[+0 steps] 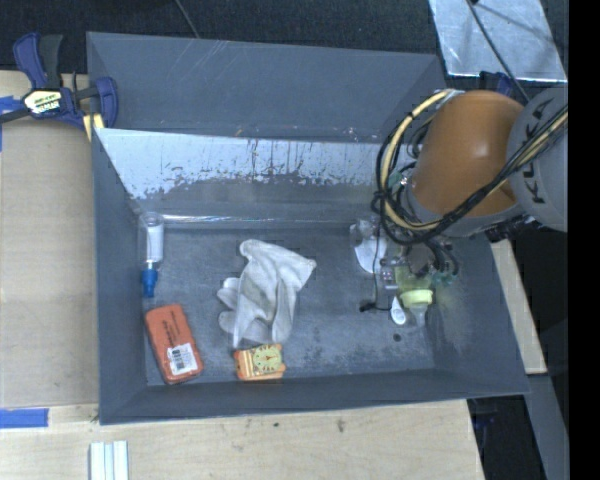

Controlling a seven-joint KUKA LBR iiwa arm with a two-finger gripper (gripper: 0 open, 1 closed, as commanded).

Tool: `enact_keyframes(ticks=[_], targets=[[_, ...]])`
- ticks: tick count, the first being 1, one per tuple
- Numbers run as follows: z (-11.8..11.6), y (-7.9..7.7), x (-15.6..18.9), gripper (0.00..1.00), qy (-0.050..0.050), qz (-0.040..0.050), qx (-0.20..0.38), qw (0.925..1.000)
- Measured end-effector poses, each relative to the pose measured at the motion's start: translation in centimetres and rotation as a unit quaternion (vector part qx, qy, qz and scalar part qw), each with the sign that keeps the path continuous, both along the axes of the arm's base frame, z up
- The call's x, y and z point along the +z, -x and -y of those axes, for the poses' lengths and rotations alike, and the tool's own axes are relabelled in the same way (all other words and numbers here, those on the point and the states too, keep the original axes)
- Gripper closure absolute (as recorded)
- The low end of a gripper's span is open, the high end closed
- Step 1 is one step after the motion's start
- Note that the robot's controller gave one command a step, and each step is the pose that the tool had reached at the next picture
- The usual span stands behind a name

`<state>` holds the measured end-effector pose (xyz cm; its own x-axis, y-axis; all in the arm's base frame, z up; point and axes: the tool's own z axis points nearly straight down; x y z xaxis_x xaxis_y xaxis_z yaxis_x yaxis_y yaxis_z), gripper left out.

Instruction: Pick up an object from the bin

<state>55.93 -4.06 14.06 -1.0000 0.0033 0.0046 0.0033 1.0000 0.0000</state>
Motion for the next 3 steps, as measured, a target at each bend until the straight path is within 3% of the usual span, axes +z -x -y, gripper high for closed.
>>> enact_keyframes(ticks=[2, 3], targets=[[-1.1, -0.7, -0.1, 0.0, 0.001, 0.0052, 0.018, 0.9998], [-5.0, -0.8, -1.4, 0.0, 0.0, 0.0032, 0.05, 0.9988]])
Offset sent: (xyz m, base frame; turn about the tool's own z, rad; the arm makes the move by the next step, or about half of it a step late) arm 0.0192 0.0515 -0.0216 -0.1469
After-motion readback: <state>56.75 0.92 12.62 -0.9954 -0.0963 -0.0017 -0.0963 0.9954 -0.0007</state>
